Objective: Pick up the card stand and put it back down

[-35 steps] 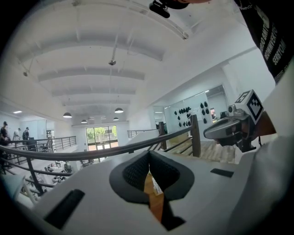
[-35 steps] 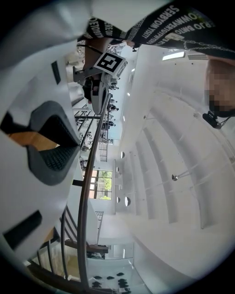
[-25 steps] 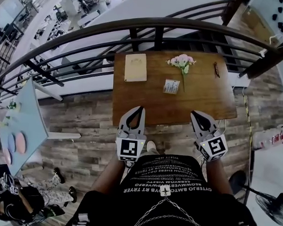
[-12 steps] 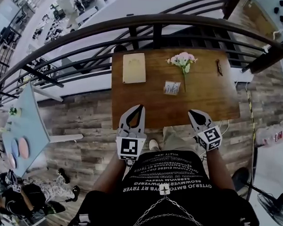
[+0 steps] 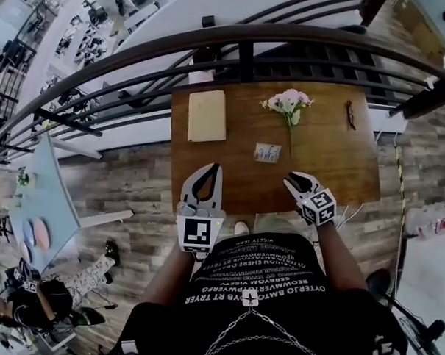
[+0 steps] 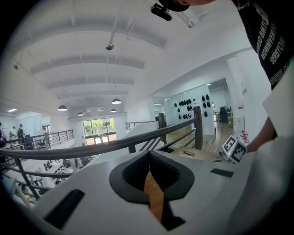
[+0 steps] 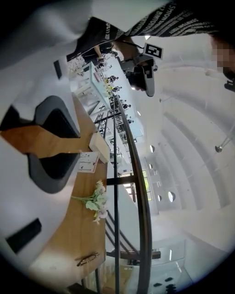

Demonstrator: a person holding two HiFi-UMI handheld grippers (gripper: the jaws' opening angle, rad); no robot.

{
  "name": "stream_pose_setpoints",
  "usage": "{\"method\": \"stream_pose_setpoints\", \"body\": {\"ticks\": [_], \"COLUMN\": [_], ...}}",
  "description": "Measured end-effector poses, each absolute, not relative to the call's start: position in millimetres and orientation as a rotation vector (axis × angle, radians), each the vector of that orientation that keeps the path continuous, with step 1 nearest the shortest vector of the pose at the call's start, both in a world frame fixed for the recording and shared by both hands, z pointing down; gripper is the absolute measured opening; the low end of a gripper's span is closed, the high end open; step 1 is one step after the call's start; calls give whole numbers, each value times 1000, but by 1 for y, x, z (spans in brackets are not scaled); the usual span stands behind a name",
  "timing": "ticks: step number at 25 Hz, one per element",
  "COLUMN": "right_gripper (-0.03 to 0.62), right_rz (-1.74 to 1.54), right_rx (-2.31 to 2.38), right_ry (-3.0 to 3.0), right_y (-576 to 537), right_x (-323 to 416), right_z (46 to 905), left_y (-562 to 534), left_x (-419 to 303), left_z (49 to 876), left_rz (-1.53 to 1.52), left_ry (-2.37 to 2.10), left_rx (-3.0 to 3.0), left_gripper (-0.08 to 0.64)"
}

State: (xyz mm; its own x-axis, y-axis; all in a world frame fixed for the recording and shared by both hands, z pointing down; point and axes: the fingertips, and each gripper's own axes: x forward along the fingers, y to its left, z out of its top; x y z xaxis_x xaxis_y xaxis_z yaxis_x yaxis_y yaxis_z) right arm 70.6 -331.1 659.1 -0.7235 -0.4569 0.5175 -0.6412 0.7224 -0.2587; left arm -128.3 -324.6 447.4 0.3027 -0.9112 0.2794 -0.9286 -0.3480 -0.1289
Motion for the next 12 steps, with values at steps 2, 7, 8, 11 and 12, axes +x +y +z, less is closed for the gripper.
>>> {"method": "stream_pose_setpoints", "body": {"ticks": [2,7,8,11,12], "right_gripper": [117,139,153,169,172], "right_rz": [616,617,629,660,665], "right_rx": [810,737,717,681,675], "right_ry": [-2481,-2461,-2452,-2420,-2408], "right_y": [-344,-378,-382,-392,-396], "right_x": [70,64,62,57,56], "right_z": [680,723,732,756,762], "left_y": [-337,-365,-369,-377,-379], "left_x": [-125,-123,-124,-128,-129], "left_z": [451,463,466,475,478], "left_rz": [487,526,535,560,569], "left_ry": [-1762,-1771,-1774,-1782,-1785], "left_rx": [2478,2435,2421,2386,2379], "left_gripper": [28,28,28,27,28]}}
